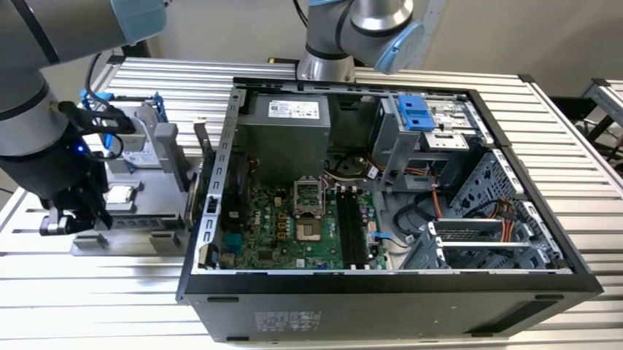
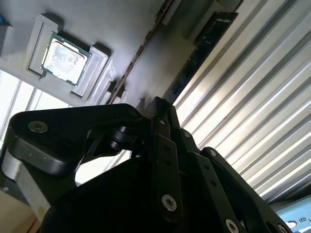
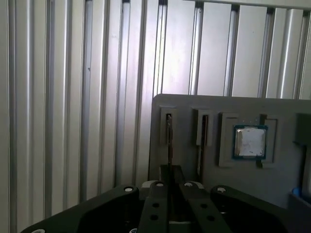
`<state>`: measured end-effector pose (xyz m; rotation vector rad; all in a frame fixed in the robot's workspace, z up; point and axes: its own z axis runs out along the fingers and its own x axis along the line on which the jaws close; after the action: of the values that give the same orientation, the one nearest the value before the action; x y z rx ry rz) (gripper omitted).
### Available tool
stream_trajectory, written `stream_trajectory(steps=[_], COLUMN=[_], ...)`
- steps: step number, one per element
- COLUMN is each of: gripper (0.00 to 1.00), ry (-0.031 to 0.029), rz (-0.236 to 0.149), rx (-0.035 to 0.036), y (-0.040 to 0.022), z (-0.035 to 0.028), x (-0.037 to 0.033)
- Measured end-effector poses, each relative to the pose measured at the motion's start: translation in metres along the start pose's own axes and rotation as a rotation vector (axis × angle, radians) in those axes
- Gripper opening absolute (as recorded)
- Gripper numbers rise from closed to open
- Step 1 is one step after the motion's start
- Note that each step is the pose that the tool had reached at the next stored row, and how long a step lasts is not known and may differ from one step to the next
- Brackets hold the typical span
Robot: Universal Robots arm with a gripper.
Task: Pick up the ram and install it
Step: 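Pick up the ram and move it above insertion slot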
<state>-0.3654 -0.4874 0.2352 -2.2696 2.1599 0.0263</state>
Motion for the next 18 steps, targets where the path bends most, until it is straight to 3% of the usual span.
stream_trajectory(steps=[18], gripper=[0.00], ry=[-0.0001], rz=[0.000], rx=[0.0001], y=[0.0002], z=[-0.0289], x=[-0.0005])
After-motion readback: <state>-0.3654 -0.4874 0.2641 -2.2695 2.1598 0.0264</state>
